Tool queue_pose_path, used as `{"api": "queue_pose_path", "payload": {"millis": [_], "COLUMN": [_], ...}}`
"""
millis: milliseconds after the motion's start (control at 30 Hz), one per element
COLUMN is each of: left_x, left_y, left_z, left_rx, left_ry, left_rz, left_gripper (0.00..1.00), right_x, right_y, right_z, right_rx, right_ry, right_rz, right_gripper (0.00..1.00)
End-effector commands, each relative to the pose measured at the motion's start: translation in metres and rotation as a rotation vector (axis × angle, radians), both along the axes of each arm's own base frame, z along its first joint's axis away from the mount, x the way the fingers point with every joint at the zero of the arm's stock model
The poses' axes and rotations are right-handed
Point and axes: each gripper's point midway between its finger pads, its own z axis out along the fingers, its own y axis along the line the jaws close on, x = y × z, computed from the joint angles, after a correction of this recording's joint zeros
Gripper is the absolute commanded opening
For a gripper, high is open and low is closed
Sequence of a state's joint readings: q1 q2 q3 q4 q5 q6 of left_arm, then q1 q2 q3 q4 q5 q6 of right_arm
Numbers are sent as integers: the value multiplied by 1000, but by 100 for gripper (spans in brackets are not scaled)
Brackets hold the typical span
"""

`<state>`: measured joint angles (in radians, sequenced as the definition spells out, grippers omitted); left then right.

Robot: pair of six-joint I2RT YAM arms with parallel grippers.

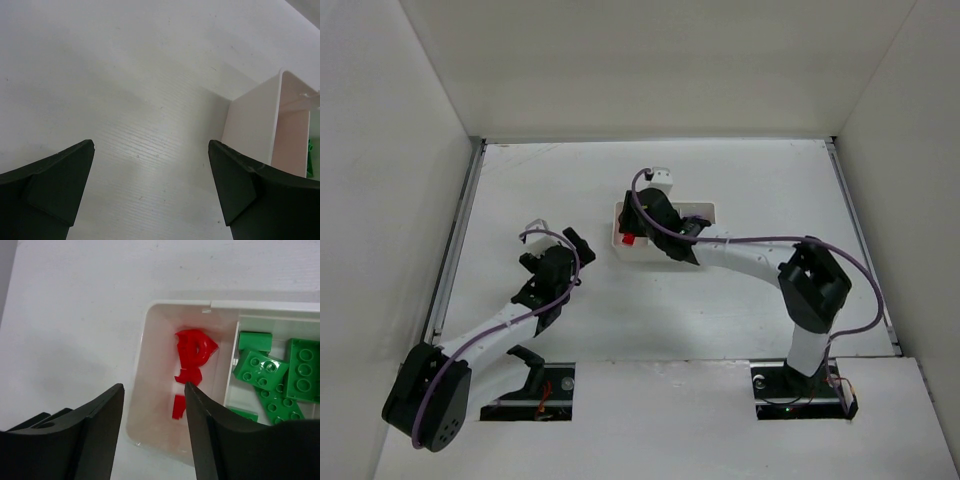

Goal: Sort the legos into containers by color

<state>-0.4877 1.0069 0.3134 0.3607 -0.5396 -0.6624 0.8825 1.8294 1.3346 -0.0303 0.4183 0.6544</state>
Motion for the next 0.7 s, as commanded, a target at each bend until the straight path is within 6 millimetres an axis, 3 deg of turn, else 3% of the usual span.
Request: {"api": "queue_pose_path", "payload": {"millis": [0,67,167,300,367,533,667], "left_x": [7,6,6,5,5,6,6], "left_y": [0,2,1,0,0,0,-4], "left_z": [9,8,8,4,2,-3,-6], "left_rx": [-16,-11,-24,-34,-43,-51,-42], "left_ry": [-42,-40,-43,-29,-25,7,37], "left_rz": [2,12,7,11,20,34,27], "left_gripper": [100,100,100,100,100,100,100], "right_x": [7,-1,-18,-44,-55,-73,-81], "right_y": [-6,-23,-56,-126,-162,-248,-297], "right_z": [63,73,77,74,69,38,16], "right_rx": [92,98,92,97,112,184,250], "right_ry": [-102,-120,-154,-221,-247,-258,-263], "right_rz": [-22,-44,-83,-209,-276,-476,-622], "right_gripper": [59,58,48,25,20,20,31]}}
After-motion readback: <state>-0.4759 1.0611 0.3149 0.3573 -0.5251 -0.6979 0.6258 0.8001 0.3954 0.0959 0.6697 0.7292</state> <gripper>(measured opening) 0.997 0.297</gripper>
